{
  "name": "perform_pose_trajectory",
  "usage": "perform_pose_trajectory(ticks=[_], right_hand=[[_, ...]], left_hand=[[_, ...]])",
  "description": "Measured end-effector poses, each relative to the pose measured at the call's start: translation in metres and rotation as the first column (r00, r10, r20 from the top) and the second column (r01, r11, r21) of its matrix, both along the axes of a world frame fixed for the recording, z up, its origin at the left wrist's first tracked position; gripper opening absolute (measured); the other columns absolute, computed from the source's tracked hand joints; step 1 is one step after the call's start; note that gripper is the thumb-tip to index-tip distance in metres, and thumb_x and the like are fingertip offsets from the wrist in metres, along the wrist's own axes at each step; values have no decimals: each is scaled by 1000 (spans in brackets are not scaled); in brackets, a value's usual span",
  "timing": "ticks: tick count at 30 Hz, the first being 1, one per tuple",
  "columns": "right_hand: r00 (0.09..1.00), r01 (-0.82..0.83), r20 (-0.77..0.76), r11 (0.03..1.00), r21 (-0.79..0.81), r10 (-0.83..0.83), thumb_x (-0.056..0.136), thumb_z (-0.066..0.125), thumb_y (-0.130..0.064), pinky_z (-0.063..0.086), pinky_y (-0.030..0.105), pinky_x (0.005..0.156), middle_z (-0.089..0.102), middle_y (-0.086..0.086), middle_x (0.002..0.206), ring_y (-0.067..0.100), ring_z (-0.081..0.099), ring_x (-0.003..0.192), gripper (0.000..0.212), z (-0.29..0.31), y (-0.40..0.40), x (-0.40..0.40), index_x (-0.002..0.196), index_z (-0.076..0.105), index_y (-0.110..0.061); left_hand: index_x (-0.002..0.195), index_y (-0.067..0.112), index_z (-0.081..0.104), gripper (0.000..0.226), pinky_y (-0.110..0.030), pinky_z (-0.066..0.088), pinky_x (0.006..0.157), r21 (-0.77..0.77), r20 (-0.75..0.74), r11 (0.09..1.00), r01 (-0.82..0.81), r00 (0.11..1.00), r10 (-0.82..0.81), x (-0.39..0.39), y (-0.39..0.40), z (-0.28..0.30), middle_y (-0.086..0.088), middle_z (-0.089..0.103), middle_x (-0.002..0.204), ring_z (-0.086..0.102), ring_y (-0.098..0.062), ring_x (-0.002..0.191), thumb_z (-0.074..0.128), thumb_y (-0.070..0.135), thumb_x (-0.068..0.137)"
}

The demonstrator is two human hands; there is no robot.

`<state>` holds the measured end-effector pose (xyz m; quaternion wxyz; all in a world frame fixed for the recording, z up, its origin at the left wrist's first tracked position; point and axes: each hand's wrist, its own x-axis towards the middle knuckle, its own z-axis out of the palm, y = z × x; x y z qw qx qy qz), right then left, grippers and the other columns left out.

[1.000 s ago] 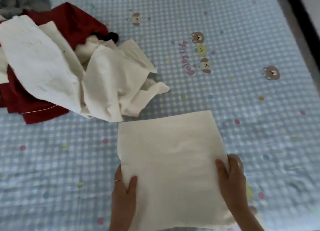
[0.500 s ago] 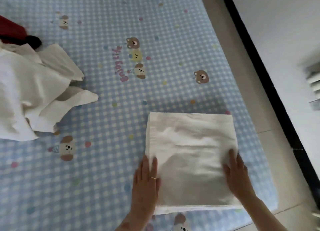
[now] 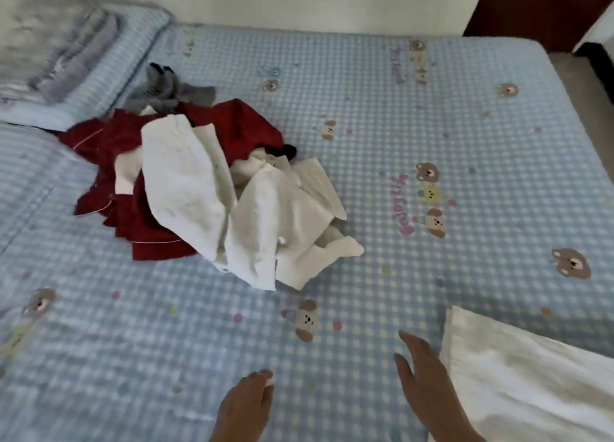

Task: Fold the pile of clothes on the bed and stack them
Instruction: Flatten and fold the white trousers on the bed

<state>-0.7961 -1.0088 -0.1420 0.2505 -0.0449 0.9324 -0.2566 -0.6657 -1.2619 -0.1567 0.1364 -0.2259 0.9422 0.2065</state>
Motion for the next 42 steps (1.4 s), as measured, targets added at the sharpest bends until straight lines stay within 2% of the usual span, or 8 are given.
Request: perform_pose_trajectory(ticks=[13, 19, 25, 28, 30, 32, 34, 42], right_hand=[[983, -98, -169, 988, -121, 77, 94, 54, -28, 33, 34, 107, 43, 15, 142, 29, 41, 131, 58, 4, -444, -130, 143, 32, -5], [941, -107, -322, 994, 0, 102, 95, 50, -19, 39, 33, 78, 62, 16, 97, 33, 60, 93, 22, 0, -495, -93, 105, 60, -2], [779, -607, -302, 782, -144, 549, 80, 64, -12, 48, 25, 54, 60, 5, 77, 18, 61, 65, 19, 49, -514, 53, 96, 70, -18], [649, -690, -434, 724, 11, 625, 86, 55, -19, 38, 16, 43, 53, -7, 48, 5, 51, 42, 20, 58, -511, 105, 75, 69, -29], [634, -668, -417, 733, 128, 651, 99, 24, -17, 39, 15, 48, 50, -11, 39, 1, 47, 35, 61, 52, -493, 121, 61, 70, -32], [657, -673, -291, 715, 191, 696, 88, 55, -35, 38, 12, 48, 52, -17, 39, -3, 47, 34, 48, 49, -473, 126, 42, 66, -30], [723, -643, -62, 703, 304, 688, 20, 93, -51, 34, 10, 42, 49, -23, 38, -7, 48, 35, 40, 39, -454, 127, 38, 62, -33], [857, -269, -341, 899, 346, 388, 88, 54, -44, 52, 45, 71, 63, 17, 112, 39, 62, 94, 48, -2, -385, 35, 119, 63, -8]], left_hand=[[79, 41, 67, 29, -26, 49, 78, 247, 21, 834, -494, 863, 505, 32, -312, 31, 15, 68, 89, 66, -7, 83, 65, 12, 84], [104, 25, 64, 18, -26, 51, 79, 474, -80, 729, -495, 800, 595, 6, -378, 39, 3, 71, 95, 67, -14, 94, 63, 20, 87], [146, 43, 3, 114, -23, 39, 92, 619, -164, 673, -406, 771, 616, -54, -381, 80, 23, 35, 129, 39, 4, 119, 68, 69, 58], [145, 34, 21, 74, -23, 46, 76, 504, -224, 720, -477, 733, 642, -44, -390, 75, 20, 50, 115, 54, -5, 106, 63, 32, 84], [127, 19, 49, 37, -33, 49, 71, 472, -152, 576, -667, 582, 799, -10, -404, 56, 5, 63, 99, 63, -24, 96, 56, 20, 90], [116, 6, 56, 29, -47, 51, 81, 490, -6, 311, -814, 354, 935, 40, -419, 30, -16, 65, 103, 61, -36, 97, 59, 14, 88], [114, -1, 57, 32, -52, 49, 87, 432, 81, 133, -892, 185, 979, 96, -427, 9, -26, 62, 109, 59, -39, 100, 63, 11, 85], [129, -6, 43, 63, -53, 41, 92, 100, 155, 152, -983, 166, 974, 195, -429, -16, -35, 52, 122, 49, -47, 112, 66, 16, 75]])
